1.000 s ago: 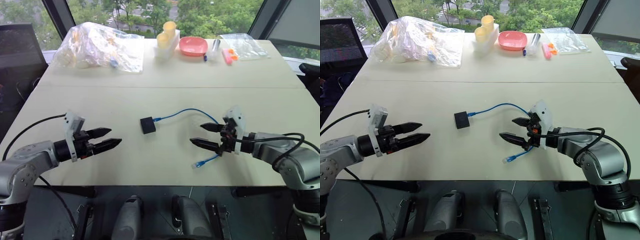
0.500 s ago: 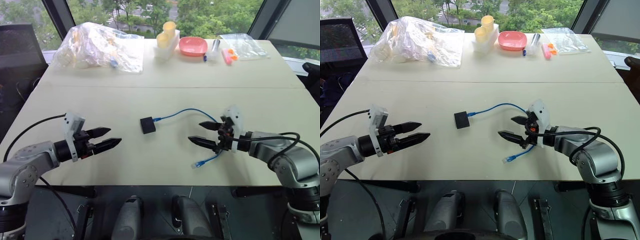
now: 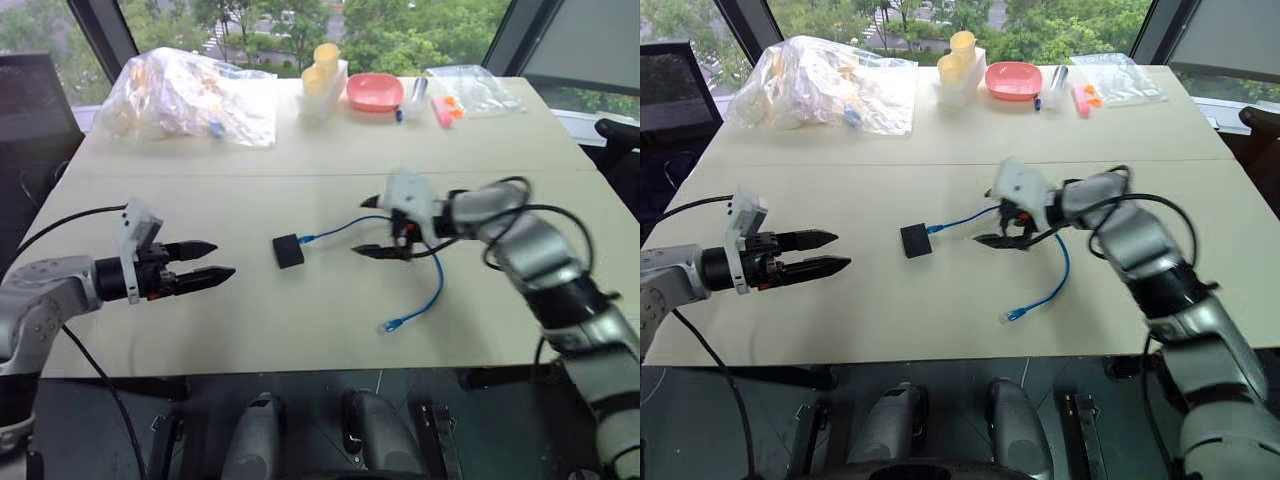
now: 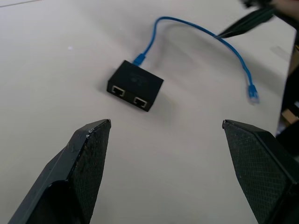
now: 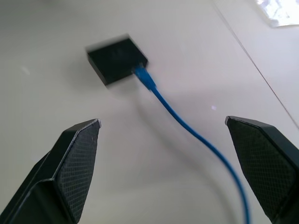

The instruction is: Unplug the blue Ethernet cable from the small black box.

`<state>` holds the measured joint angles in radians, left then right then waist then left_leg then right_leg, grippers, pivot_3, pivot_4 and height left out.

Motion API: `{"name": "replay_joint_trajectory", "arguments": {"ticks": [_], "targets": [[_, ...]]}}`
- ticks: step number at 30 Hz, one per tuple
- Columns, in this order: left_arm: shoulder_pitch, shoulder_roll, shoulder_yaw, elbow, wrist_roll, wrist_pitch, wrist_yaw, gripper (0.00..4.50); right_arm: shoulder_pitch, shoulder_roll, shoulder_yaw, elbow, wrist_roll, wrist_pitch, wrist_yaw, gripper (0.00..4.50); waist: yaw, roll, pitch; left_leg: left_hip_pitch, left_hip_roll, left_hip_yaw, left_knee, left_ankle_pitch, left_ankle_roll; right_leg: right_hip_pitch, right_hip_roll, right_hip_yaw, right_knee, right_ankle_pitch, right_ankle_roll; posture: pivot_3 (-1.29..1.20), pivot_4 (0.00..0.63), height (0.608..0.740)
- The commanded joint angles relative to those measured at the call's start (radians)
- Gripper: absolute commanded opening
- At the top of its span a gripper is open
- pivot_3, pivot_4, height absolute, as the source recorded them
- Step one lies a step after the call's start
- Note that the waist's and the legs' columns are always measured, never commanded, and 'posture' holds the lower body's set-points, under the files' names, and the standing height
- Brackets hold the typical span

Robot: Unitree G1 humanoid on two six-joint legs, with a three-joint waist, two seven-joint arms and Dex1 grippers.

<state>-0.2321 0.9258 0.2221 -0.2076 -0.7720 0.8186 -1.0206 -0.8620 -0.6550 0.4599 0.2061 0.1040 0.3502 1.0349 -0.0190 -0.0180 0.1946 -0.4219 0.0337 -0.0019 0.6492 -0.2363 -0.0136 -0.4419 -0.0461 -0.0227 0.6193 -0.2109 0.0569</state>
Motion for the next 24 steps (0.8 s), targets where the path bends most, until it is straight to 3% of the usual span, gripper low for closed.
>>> {"name": "replay_joint_trajectory", "arguments": {"ticks": [1, 8, 11, 17, 21, 24], "targets": [[-0.016, -0.016, 0.000, -0.028, 0.015, -0.021, 0.021, 4.01, -0.111, 0.122, 0.052, 0.285, -0.069, -0.149, 0.102, 4.50, 0.001, 0.000, 0.000, -0.001, 0.000, 0.000, 0.000, 0.000, 0.000, -0.001, 0.000, 0.000, 0.000, 0.000, 0.000, 0.00, 0.150, 0.740], [0.131, -0.064, 0.056, -0.117, -0.006, -0.015, 0.070, 4.01, -0.388, 0.358, 0.001, 0.869, -0.139, -0.355, 0.136, 4.50, -0.002, 0.001, 0.001, -0.002, 0.000, 0.000, -0.001, 0.002, -0.002, -0.001, -0.001, 0.001, 0.001, 0.002, 0.005, 0.00, 0.150, 0.740], [0.178, -0.056, 0.089, -0.152, -0.003, -0.020, 0.090, 4.01, -0.442, 0.403, 0.014, 0.994, -0.199, -0.402, 0.193, 4.50, 0.005, 0.000, 0.001, -0.001, 0.000, -0.001, -0.002, 0.002, -0.004, -0.001, 0.000, 0.000, 0.002, 0.002, 0.004, 0.00, 0.150, 0.740], [0.208, -0.050, 0.149, -0.202, -0.030, 0.000, 0.127, 4.01, -0.446, 0.488, 0.020, 1.104, -0.310, -0.446, 0.145, 4.50, 0.000, 0.000, 0.000, 0.001, 0.000, 0.000, -0.002, 0.005, -0.008, 0.000, -0.001, 0.001, 0.003, 0.000, 0.000, 0.00, 0.150, 0.740], [0.196, -0.016, 0.196, -0.236, -0.081, 0.044, 0.124, 4.04, -0.430, 0.520, 0.010, 1.128, -0.357, -0.467, 0.070, 3.35, -0.009, -0.001, 0.000, 0.010, 0.000, 0.002, -0.002, 0.004, -0.008, 0.004, -0.001, 0.004, 0.009, 0.000, 0.000, 0.00, 0.150, 0.740], [0.233, 0.054, 0.204, -0.256, -0.077, 0.051, 0.064, 4.04, -0.433, 0.528, -0.020, 1.133, -0.361, -0.471, 0.069, 1.82, -0.026, -0.001, 0.000, 0.018, 0.000, 0.001, -0.003, 0.004, -0.008, 0.009, 0.000, 0.005, 0.011, -0.001, -0.002, 0.00, 0.150, 0.740]]}}
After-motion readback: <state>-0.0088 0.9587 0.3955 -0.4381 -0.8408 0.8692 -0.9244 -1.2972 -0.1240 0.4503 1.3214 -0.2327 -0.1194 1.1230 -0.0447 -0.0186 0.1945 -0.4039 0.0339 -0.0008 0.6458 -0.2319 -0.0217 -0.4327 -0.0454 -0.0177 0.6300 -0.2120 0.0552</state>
